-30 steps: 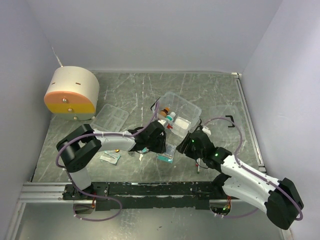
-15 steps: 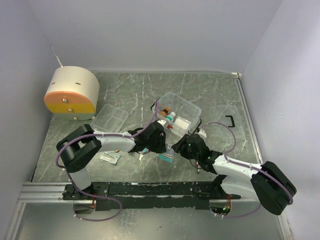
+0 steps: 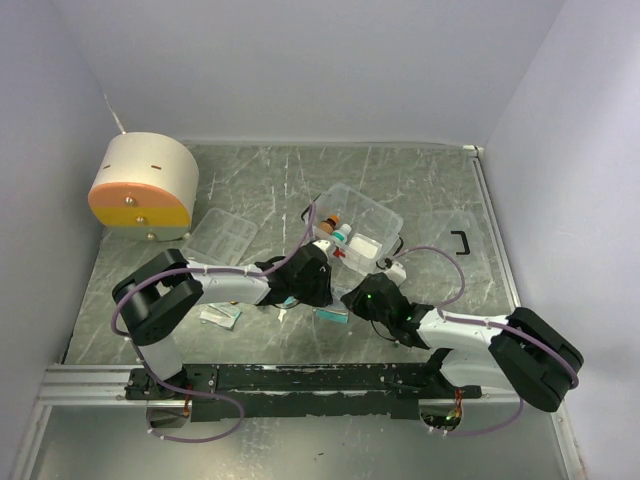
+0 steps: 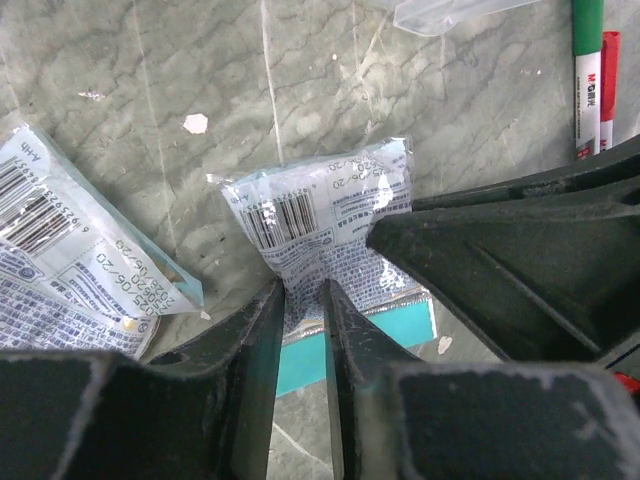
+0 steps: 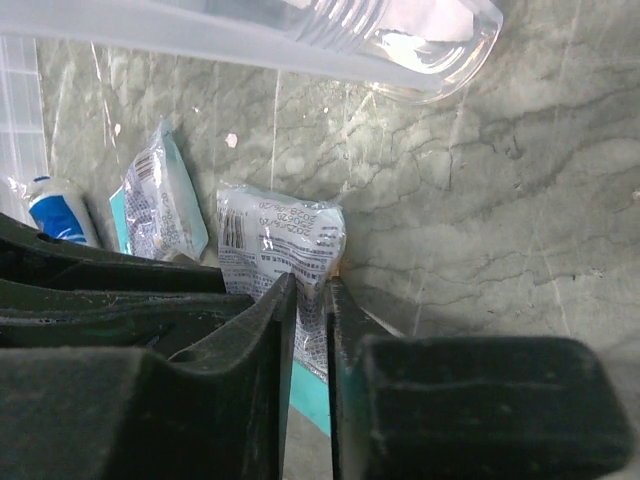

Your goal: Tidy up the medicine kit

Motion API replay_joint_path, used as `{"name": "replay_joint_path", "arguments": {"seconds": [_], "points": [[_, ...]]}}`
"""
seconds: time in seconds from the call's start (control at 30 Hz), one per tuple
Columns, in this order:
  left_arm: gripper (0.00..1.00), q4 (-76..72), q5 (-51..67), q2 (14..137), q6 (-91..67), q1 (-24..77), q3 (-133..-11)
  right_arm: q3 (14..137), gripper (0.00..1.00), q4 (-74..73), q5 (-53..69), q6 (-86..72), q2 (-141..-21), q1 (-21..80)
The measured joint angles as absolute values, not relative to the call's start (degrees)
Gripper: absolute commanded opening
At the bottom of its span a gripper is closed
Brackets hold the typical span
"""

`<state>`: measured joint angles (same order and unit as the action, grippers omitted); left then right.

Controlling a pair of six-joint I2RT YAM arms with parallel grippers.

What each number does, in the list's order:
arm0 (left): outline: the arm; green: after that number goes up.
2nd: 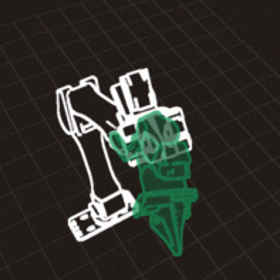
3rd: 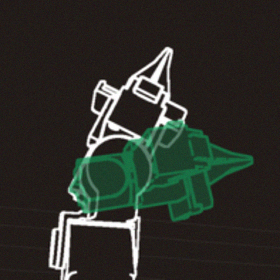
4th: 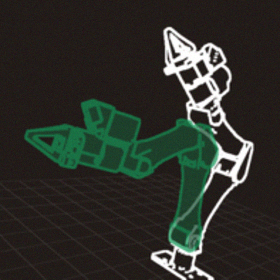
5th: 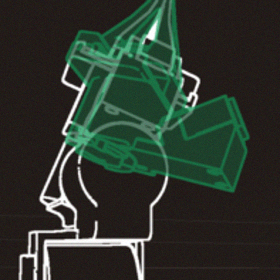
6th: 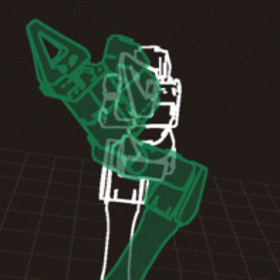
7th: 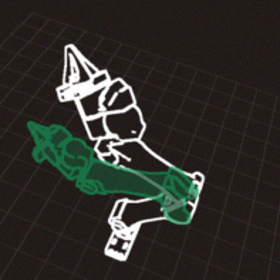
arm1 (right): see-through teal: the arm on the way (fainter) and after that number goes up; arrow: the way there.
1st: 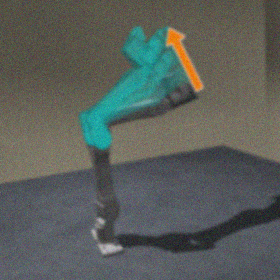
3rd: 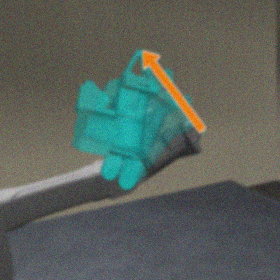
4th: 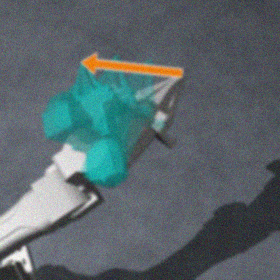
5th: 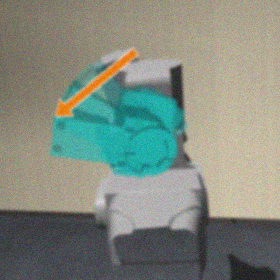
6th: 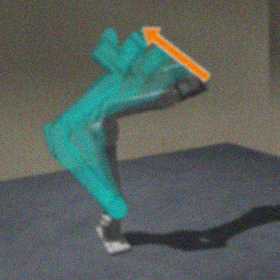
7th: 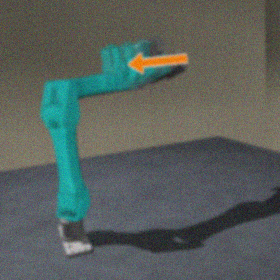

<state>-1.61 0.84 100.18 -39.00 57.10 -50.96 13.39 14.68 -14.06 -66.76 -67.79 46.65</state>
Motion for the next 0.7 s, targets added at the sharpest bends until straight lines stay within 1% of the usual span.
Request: {"name": "replay_joint_path", "arguments": {"seconds": [0.1,0.17,0.33,0.43,0.5,0.7], "points": [[0.41,-2.2,0.8,99.9,-39.4,57.1,-50.2,13.8,0.04,13.9,-15.3,-67.3,-67.7,46.9],[0.45,-2.2,0.6,99.6,-39.5,57.1,-49.9,14.0,0.00,13.3,-15.9,-67.5,-67.3,47.0],[0.57,0.5,-0.7,97.8,-39.5,57.3,-49.8,14.7,0.00,10.2,-16.3,-66.8,-65.1,47.0],[0.62,4.5,-2.9,94.6,-39.0,57.3,-49.8,15.7,0.00,8.2,-15.9,-64.9,-63.0,47.0],[0.64,7.3,-6.2,90.8,-38.4,57.3,-49.8,16.6,0.00,7.0,-15.5,-63.1,-61.5,47.0],[0.64,14.6,-18.7,77.2,-36.0,57.3,-50.9,20.2,0.00,3.3,-13.3,-58.8,-58.0,47.0]]}}
